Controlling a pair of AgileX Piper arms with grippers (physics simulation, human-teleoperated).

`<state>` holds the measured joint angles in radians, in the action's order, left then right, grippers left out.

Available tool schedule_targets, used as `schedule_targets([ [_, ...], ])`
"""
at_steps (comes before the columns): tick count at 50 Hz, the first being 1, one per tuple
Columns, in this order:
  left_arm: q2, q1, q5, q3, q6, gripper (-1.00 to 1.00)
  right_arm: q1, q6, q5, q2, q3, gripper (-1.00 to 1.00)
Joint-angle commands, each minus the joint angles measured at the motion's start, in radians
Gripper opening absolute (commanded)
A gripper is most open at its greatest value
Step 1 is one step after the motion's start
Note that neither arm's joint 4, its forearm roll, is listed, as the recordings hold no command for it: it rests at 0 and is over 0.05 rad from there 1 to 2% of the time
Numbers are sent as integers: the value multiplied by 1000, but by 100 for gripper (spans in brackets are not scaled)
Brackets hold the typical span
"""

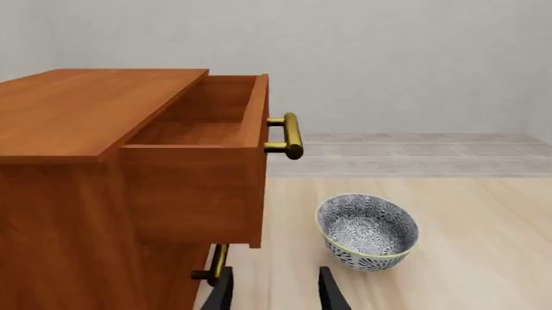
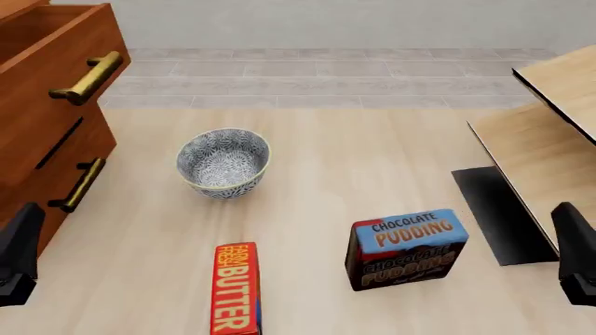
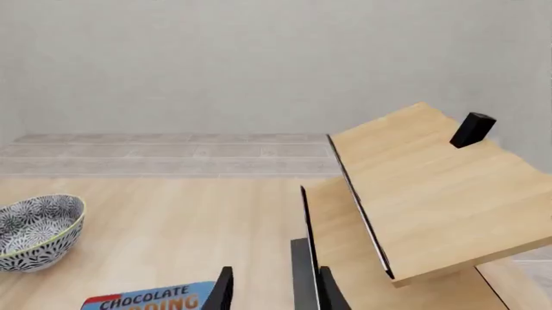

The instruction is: Close the top drawer of the cabinet.

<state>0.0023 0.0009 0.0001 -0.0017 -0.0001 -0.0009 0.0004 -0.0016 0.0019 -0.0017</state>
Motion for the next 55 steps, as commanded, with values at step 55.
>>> schedule_targets([
  [55,2,-179,-25,-114,411,100,31,44,-2,11,1,100],
])
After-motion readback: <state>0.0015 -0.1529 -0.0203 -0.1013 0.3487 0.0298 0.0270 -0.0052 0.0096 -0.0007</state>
